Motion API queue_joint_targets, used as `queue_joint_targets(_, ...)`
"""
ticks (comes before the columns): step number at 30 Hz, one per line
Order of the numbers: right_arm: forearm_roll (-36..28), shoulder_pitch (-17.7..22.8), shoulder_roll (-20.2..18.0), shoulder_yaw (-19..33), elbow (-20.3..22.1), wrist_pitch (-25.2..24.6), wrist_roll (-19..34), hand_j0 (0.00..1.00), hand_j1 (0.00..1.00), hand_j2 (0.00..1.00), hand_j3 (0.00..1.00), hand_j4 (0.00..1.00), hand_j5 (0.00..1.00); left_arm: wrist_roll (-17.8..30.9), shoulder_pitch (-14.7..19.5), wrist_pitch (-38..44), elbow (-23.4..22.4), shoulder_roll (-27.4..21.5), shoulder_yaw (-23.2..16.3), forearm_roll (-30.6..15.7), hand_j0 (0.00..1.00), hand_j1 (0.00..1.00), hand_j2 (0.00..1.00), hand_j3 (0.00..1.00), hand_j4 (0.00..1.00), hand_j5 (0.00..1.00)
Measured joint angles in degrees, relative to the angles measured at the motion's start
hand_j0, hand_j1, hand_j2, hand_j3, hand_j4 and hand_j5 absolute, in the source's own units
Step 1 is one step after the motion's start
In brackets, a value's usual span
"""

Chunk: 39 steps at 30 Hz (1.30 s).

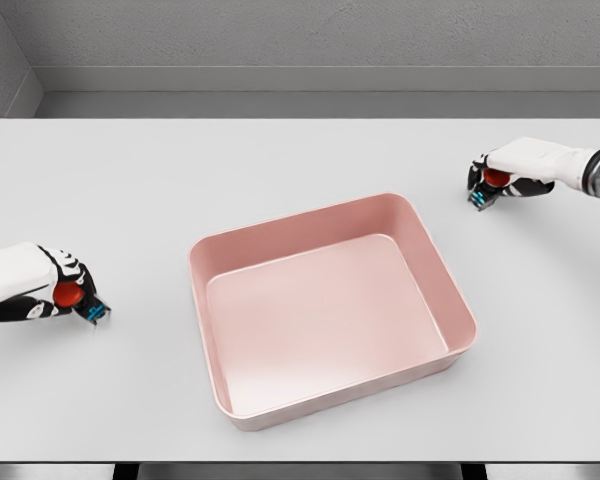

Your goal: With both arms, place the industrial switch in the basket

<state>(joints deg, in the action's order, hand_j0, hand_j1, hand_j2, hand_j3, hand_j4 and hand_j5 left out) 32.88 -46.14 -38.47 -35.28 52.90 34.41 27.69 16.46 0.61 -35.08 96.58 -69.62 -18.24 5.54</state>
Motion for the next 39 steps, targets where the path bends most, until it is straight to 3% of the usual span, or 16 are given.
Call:
queue_joint_targets(10,0.04,-0.44,-0.35,0.28,1.18,0.46,0.01,0.49,0.49,0.49,0.49,0.49,0.49,0.01,4.57,-0.01,1.42,0.63,0.21,-2.17,0.46,0.46,0.46,0.46,0.46,0.46)
queue_joint_targets(23,-0.05,-0.35,-4.37,2.54,4.45,0.75,0.01,0.49,0.49,0.49,0.49,0.49,0.49,0.01,8.26,-0.02,4.72,2.99,0.13,-2.34,0.46,0.46,0.46,0.46,0.46,0.46)
queue_joint_targets(29,-0.32,0.97,-8.37,3.73,10.08,0.74,0.02,0.49,0.49,0.49,0.49,0.49,0.49,0.02,10.11,0.0,6.11,4.9,0.02,-2.13,0.46,0.46,0.46,0.46,0.46,0.46)
queue_joint_targets(39,-0.72,2.02,-11.73,4.57,15.1,0.74,0.03,0.49,0.49,0.49,0.49,0.49,0.49,1.29,13.45,-0.02,6.49,9.34,-0.73,-1.6,0.46,0.46,0.46,0.46,0.46,0.46)
